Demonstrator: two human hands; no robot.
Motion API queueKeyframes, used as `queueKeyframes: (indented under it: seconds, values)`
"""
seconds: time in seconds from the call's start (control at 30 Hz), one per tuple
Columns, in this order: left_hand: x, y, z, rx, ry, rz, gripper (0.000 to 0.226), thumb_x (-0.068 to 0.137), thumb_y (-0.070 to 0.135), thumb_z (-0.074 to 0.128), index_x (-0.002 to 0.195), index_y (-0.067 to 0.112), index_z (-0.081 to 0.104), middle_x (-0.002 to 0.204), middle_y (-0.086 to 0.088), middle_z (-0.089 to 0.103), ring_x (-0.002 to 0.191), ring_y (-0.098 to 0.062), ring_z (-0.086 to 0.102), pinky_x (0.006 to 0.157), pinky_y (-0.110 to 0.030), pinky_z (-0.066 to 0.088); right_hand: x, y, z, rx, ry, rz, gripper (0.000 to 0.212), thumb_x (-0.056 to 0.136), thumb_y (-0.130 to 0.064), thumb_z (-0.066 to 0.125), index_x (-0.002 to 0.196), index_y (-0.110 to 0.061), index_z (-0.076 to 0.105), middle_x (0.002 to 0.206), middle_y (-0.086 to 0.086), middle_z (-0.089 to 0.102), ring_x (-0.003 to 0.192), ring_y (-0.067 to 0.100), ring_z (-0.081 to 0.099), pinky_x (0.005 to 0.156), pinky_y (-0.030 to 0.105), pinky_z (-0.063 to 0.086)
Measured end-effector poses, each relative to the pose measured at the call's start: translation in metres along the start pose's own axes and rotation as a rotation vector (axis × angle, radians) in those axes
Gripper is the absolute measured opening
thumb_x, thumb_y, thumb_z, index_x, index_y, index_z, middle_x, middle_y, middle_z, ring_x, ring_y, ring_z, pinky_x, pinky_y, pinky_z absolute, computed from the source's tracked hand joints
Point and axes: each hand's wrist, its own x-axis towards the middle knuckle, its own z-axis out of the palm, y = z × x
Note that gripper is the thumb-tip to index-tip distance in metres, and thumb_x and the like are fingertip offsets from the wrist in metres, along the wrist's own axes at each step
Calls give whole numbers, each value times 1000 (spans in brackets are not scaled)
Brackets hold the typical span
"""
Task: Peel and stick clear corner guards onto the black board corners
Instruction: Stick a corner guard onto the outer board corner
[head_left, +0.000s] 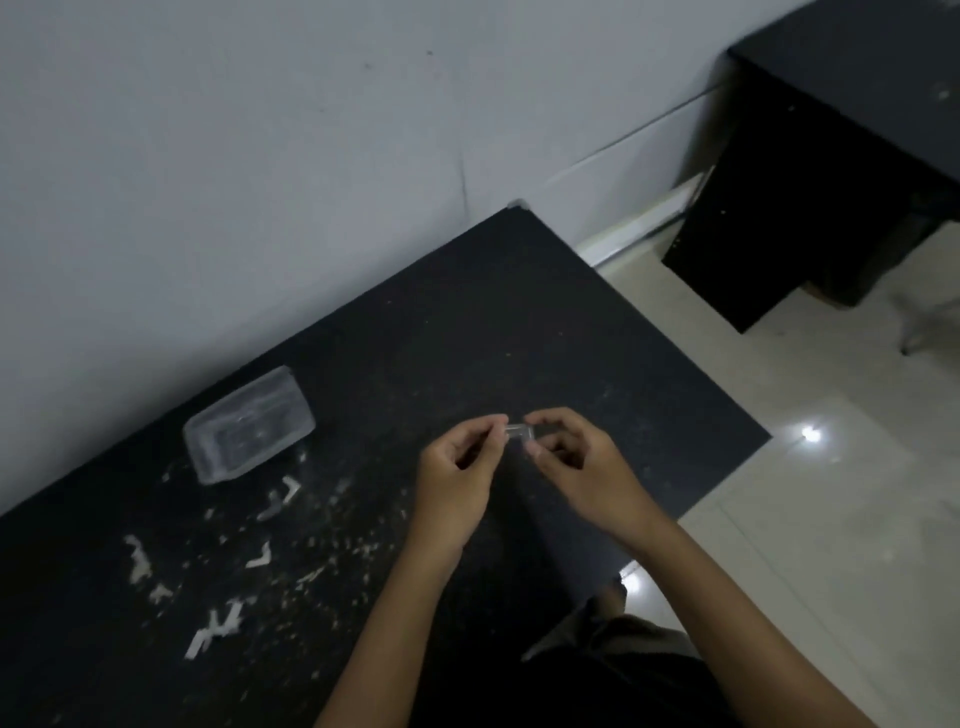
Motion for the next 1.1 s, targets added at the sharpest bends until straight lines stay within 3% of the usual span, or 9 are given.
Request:
queueKeyframes:
  seconds: [0.1, 0.2, 0.37, 0.5, 0.63, 0.7, 0.8, 0.93, 1.1]
  values:
    - [18, 5, 57, 138, -115, 48, 17, 97, 23, 67, 104, 37, 73, 101, 21, 74, 100, 8, 66, 76, -9, 51, 5, 24, -59, 15, 84, -16, 21, 93, -17, 65, 111, -28, 63, 87, 2, 72, 80, 7, 68, 71, 19, 53]
    - [38, 3, 116, 356, -256, 83, 25, 100, 27, 63, 120, 41, 66, 112, 20, 68, 101, 7, 62, 80, -10, 46, 9, 59, -118, 5, 201, 18, 22, 92, -15, 67, 108, -29, 64, 86, -4, 71, 79, 3, 68, 69, 16, 51]
    - [61, -19, 208, 676, -492, 68, 46, 100, 34, 60, 144, 41, 48, 145, 11, 48, 129, -10, 49, 104, -28, 44, 11, 134, -204, 78, 541, 186, 20, 89, -15, 71, 103, -29, 66, 98, 3, 72, 90, 16, 69, 82, 32, 57]
    - [67, -44, 266, 1027, -629, 131, 65, 99, 33, 62, 157, 37, 30, 168, 0, 14, 155, -24, 15, 122, -42, 25, 12, 173, -243, 102, 724, 269, 19, 89, -18, 71, 106, -25, 65, 95, 4, 72, 82, 11, 65, 70, 20, 49]
    - [74, -76, 289, 1330, -674, 269, 85, 98, 37, 63, 161, 40, 5, 169, -2, -21, 156, -28, -19, 125, -57, 6, 21, 196, -254, 27, 811, 298, 20, 88, -25, 73, 106, -28, 65, 91, -3, 70, 82, 5, 64, 74, 24, 52]
    - [76, -90, 287, 1357, -671, 288, 88, 99, 38, 59, 160, 41, -4, 167, 0, -29, 154, -26, -26, 124, -57, -1, 25, 204, -252, -22, 815, 318, 20, 87, -29, 73, 106, -29, 65, 86, -7, 69, 83, 7, 65, 76, 27, 51]
    - [77, -102, 281, 1340, -664, 305, 88, 102, 38, 55, 159, 43, -12, 164, 3, -35, 151, -23, -32, 123, -54, -7, 28, 210, -250, -87, 802, 321, 20, 87, -31, 74, 105, -30, 65, 81, -10, 67, 80, 7, 66, 66, 23, 47]
    - [83, -107, 278, 1311, -684, 313, 88, 101, 39, 55, 158, 46, -12, 163, 6, -36, 150, -20, -34, 122, -51, -12, 27, 215, -248, -88, 775, 305, 23, 83, -31, 77, 102, -30, 65, 83, -10, 68, 76, 2, 66, 65, 22, 50]
    - [83, -109, 278, 1313, -677, 312, 88, 101, 38, 55, 158, 45, -11, 163, 6, -36, 150, -20, -34, 122, -50, -13, 26, 218, -245, -64, 788, 314, 25, 80, -31, 80, 101, -23, 68, 89, -3, 71, 76, 8, 67, 64, 24, 51]
